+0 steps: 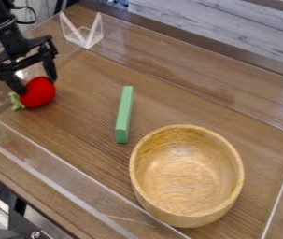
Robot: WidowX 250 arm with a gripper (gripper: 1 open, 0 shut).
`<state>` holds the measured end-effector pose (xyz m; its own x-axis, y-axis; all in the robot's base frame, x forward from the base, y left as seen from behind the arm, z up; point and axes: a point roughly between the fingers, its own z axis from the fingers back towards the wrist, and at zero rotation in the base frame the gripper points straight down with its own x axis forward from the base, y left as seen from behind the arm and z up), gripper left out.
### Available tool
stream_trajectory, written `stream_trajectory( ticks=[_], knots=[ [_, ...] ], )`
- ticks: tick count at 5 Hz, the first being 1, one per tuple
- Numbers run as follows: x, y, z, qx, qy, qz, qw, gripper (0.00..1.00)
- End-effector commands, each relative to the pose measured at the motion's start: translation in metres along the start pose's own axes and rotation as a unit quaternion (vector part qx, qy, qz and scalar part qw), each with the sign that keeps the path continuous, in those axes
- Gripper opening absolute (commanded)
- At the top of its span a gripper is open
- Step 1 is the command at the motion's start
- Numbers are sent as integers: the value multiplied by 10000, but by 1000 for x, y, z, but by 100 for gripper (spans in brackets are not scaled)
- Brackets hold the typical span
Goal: Move the red object to the right side of the table
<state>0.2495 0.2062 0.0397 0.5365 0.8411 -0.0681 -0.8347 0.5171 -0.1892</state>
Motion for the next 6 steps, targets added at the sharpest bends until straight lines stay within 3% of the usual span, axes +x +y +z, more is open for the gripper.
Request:
stream_trajectory(
  ticks=[1, 3, 4, 5, 6],
  knots=[
    [2, -13, 10, -44, -208, -179, 9996, 0],
    [-16, -31, 36, -226, -181, -424, 9987, 0],
    [-29, -54, 51, -357, -119, -462, 9982, 0],
    [-50, -83, 54, -417, -5, -479, 9980, 0],
    [-80, -113, 44, -410, 161, -649, 9969, 0]
  ],
)
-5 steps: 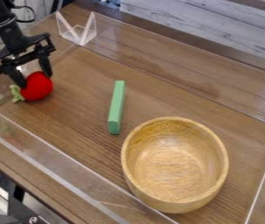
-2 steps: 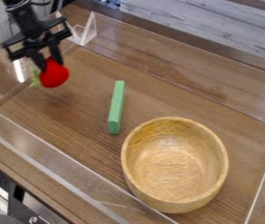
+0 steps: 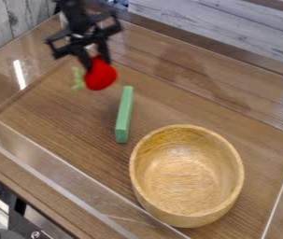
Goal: Move the red object to the right side of the table
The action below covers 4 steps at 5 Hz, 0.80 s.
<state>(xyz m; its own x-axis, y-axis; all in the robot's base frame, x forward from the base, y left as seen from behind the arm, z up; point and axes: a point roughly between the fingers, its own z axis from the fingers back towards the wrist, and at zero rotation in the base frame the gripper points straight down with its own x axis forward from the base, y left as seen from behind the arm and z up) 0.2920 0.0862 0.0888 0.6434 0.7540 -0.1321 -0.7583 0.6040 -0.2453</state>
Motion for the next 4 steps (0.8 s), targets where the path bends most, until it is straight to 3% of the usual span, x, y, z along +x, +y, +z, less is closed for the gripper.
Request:
stream_trajectory(
  ticks=[1, 3, 4],
  knots=[
    [-30, -39, 2, -160, -215, -133, 9996, 0],
    [-73, -94, -31, -263, -280, 469, 9982, 0],
    [-98, -117, -46, -288, -284, 558, 9976, 0]
  ],
)
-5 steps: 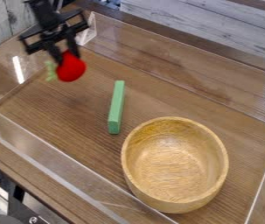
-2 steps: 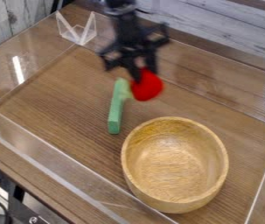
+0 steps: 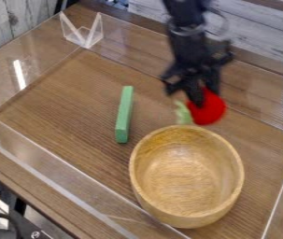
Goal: Move the red object to the right side of the table
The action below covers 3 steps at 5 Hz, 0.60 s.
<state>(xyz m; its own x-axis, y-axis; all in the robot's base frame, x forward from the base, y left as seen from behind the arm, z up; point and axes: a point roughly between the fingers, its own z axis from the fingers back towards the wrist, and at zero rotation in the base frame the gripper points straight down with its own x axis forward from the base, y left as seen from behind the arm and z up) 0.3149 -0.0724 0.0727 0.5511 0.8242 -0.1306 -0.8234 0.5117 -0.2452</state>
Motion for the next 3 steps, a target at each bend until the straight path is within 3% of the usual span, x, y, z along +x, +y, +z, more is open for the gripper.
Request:
stream_trajectory(
  ticks=[1, 2, 3],
  knots=[
    [-16, -25, -1, -255, -178, 177, 9994, 0],
    [-28, -41, -6, -333, -309, 598, 9972, 0],
    [-26, -45, -4, -402, -452, 873, 9943, 0]
  ],
)
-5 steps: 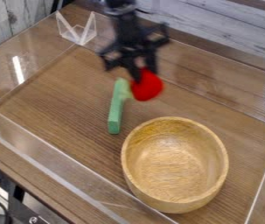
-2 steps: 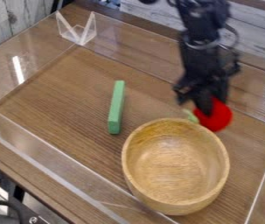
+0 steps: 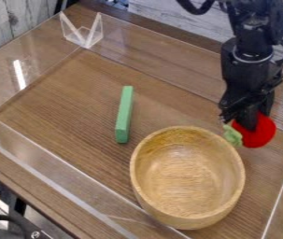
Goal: Move the red object to the right side of the table
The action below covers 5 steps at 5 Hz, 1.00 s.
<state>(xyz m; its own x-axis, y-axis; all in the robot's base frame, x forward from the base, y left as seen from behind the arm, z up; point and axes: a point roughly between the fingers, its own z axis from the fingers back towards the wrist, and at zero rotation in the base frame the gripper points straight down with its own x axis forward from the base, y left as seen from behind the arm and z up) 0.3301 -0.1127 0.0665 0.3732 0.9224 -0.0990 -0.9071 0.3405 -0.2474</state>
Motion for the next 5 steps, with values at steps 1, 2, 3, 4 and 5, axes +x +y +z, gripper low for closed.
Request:
stream_trajectory(
  ticks=[1, 2, 3, 4, 5],
  knots=[
    [1, -12, 14, -303, -64, -72, 9995, 100],
    [8, -11, 13, -329, -117, -65, 9994, 0],
    [15, -11, 10, -357, -184, -38, 9992, 0],
    [10, -9, -1, -381, -254, -3, 9990, 0],
    [4, -7, -12, -436, -333, 34, 9985, 0]
  ],
)
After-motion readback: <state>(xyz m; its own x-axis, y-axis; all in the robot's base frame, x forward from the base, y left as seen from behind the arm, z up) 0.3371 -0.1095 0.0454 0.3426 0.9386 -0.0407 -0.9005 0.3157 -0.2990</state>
